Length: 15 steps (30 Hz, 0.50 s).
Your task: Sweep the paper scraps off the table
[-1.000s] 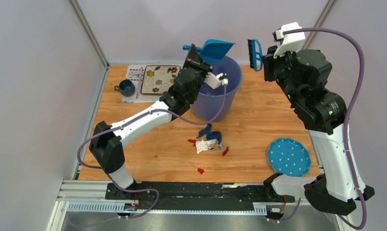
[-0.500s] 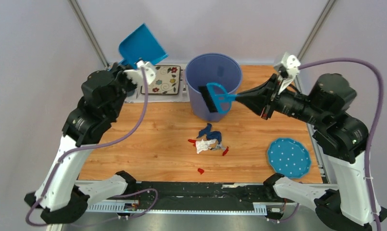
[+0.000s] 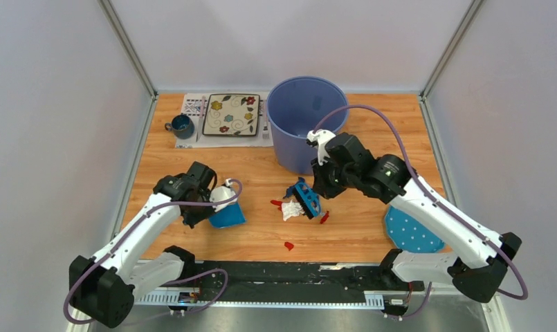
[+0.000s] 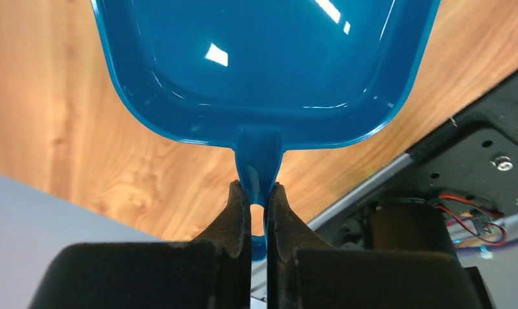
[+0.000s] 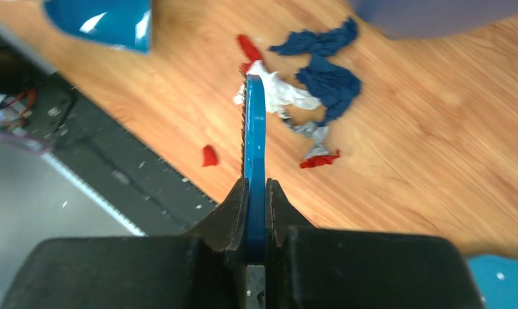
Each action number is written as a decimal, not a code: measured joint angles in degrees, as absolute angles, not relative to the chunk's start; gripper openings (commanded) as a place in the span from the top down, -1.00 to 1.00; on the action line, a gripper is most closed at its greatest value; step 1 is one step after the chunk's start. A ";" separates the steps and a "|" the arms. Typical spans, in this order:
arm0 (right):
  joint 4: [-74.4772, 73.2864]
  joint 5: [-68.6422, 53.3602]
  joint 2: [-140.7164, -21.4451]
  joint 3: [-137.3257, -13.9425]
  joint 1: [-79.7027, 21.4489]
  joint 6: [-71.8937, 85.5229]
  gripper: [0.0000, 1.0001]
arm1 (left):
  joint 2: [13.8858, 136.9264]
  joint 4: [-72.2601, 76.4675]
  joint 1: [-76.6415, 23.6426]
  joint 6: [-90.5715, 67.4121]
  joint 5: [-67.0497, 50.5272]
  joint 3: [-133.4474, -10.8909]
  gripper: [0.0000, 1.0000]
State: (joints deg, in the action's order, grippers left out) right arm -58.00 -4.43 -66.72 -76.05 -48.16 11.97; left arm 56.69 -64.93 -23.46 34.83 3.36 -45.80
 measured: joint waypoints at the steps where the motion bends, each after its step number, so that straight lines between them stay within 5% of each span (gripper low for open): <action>1: -57.89 -1.87 -67.57 -75.68 -48.64 12.88 1.00 | 57.28 -65.17 -23.49 34.79 2.52 -44.64 1.00; 15: -45.54 14.59 -79.50 -68.55 -52.12 22.55 1.00 | 68.03 -60.07 -28.56 33.71 -0.19 -41.28 1.00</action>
State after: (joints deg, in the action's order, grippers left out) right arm -45.54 14.59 -79.50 -68.55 -52.12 22.55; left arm 68.03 -60.07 -28.56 33.71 -0.19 -41.28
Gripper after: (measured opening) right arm 0.081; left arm 0.047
